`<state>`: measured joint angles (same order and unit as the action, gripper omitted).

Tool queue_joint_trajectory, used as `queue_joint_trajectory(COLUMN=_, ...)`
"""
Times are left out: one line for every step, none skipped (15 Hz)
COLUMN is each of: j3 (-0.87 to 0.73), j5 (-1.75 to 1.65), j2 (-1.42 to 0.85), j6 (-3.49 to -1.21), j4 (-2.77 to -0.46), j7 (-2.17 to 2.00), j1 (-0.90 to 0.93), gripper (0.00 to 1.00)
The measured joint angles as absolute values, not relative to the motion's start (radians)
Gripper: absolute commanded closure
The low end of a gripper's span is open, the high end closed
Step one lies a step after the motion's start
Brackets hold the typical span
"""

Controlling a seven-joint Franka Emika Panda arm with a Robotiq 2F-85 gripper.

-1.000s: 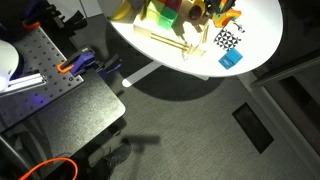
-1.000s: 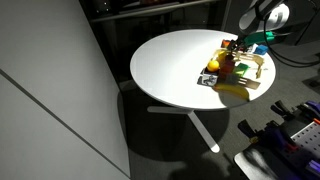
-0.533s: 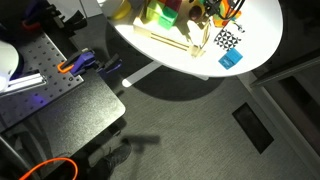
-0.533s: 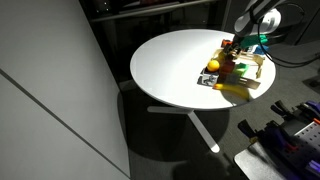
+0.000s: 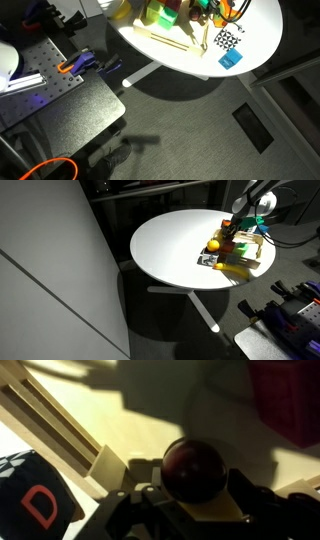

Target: Shift three objects from the tray to the table

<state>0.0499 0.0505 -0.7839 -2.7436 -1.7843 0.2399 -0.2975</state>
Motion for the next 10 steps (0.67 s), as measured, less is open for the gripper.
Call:
queue_joint_trajectory(j3=0.050, j5=0.051, j2=-0.789, j6=-2.743, j4=-1.779, j7=0.245, j1=-0.298, gripper=0.64)
queue_joint_trajectory(j3=0.050, j5=0.051, j2=-0.792, j6=-2.742, j4=-1.775, j7=0.248, j1=-0.298, gripper=0.64)
queue_joint_trajectory(j3=0.050, j5=0.051, j2=-0.793, j6=-2.742, j4=-1.773, j7=0.251, j1=-0.299, gripper=0.64)
queue_joint_trajectory(j3=0.050, j5=0.051, j2=-0.793, j6=-2.742, j4=-1.772, j7=0.252, j1=-0.299, gripper=0.64)
queue_joint_trajectory(j3=0.050, j5=0.051, j2=-0.793, j6=-2.742, j4=-1.771, j7=0.253, j1=-0.299, gripper=0.64)
queue_joint_trajectory(j3=0.050, j5=0.051, j2=-0.793, j6=-2.742, j4=-1.770, j7=0.253, j1=-0.299, gripper=0.64)
queue_joint_trajectory(j3=0.050, j5=0.051, j2=-0.792, j6=-2.742, j4=-1.769, j7=0.253, j1=-0.299, gripper=0.64)
queue_joint_trajectory(j3=0.050, j5=0.051, j2=-0.789, j6=-2.742, j4=-1.769, j7=0.253, j1=-0.299, gripper=0.64)
queue_joint_trajectory(j3=0.050, j5=0.051, j2=-0.785, j6=-2.742, j4=-1.769, j7=0.253, j1=-0.299, gripper=0.64)
queue_joint_trajectory(j3=0.050, j5=0.051, j2=-0.779, j6=-2.742, j4=-1.769, j7=0.253, j1=-0.298, gripper=0.64)
